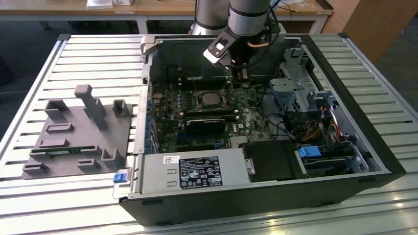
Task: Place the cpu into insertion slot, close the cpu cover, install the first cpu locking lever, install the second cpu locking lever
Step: 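Close the cpu cover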
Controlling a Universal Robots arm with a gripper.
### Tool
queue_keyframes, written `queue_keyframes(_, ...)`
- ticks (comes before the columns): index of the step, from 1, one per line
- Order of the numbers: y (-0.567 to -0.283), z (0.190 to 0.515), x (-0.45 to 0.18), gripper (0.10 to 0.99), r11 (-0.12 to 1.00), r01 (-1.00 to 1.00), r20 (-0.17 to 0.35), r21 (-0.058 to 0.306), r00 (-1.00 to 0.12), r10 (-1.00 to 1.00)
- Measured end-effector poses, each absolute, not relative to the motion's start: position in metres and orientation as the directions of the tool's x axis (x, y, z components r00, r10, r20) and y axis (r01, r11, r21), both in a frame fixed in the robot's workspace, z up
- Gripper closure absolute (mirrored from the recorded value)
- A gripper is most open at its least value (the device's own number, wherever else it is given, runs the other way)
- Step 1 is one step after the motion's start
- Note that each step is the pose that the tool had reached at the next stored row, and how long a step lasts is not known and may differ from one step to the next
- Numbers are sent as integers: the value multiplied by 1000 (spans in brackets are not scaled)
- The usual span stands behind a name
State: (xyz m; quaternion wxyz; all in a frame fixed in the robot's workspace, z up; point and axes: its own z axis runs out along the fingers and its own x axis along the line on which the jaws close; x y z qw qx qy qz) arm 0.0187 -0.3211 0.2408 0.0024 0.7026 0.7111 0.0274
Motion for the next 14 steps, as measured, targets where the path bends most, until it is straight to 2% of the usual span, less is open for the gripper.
queue_keyframes(14,-321,238,-3,980,11,999,35,42,-13,999)
